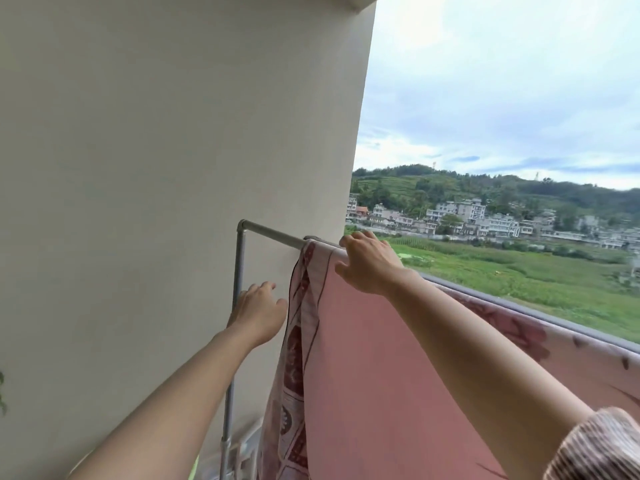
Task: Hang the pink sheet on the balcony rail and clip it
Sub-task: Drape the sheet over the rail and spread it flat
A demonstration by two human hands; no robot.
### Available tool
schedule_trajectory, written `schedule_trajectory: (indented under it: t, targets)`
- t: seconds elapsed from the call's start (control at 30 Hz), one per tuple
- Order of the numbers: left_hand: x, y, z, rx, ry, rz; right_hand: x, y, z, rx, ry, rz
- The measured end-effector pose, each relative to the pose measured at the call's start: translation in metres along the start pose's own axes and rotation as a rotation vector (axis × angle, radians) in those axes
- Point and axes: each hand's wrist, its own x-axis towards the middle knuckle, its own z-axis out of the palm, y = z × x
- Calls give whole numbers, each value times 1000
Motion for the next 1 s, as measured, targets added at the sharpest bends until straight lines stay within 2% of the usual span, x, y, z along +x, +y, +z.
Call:
schedule_trajectory:
  t: [0.2,0.3,0.4,0.5,0.6,0.73,0.8,0.87,0.93,1.0]
  targets:
    - [92,-5,32,-264,-37,24,82,13,26,57,-165,22]
    - [125,-8,41,-522,-140,46,121,13,37,111,-231,36]
    - [142,-16,40,-866,-348,69,145,9,47,142,-325,16]
    - [154,-27,39,-966,-435,170,156,10,47,146,-304,-16]
    - [174,-36,31,-1002,-426,240,162,11,44,189,-258,-20]
    - [200,-23,10,-1263,-521,204,172,11,44,297,-372,103]
    - [220,-16,-1,-1368,-489,181,174,10,45,280,-418,168]
    - [244,-18,-14,-1544,-391,76,172,14,46,279,-446,217]
    - [272,-40,-31,-1774,-269,-70,167,17,49,272,-476,260]
    - [290,-73,-38,-1812,-157,-119,162,17,48,248,-495,295]
